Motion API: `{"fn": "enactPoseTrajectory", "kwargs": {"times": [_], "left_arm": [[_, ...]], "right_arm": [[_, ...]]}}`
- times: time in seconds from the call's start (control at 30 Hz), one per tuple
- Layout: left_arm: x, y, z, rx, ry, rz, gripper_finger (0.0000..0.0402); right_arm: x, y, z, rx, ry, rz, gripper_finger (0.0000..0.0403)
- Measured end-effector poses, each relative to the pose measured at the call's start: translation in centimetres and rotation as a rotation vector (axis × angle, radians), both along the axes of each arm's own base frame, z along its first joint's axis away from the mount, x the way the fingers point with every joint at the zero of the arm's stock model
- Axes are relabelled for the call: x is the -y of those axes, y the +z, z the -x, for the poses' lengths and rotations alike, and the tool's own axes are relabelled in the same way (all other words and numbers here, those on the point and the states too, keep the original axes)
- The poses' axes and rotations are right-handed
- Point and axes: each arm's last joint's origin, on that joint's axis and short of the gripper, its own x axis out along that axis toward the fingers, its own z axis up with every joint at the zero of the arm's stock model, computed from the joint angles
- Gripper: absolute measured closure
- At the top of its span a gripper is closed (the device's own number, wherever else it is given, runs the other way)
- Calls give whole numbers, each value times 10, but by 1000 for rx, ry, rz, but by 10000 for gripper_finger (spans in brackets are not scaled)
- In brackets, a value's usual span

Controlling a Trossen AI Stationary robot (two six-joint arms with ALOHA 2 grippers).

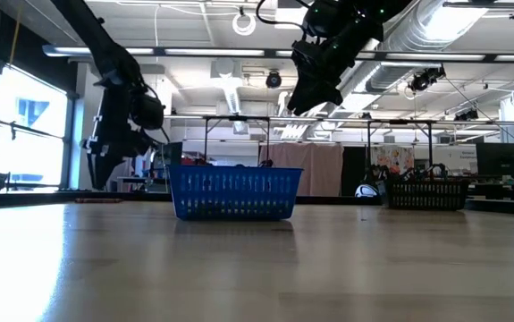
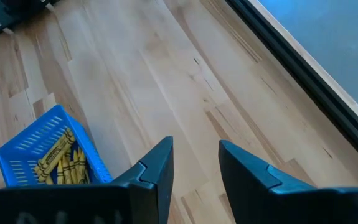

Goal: Sort crayons
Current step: Put the red crayon into the black basket

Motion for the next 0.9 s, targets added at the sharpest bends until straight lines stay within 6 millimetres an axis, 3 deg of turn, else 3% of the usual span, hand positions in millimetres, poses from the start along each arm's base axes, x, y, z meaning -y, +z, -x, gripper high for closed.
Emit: {"fn": "enactPoseTrajectory", "kwargs": {"times": [0.43,0.63,0.9], "left_arm": [[-7,-9,-2,-21,86,25,326],[-10,-24,-4,-28,163,82,326],[-23,-32,-12,-12,229,146,327]], "right_arm": [[0,0,0,4,-14,-9,291],[1,1,-1,17,-14,-1,291],[1,2,-2,26,-13,3,291]]}}
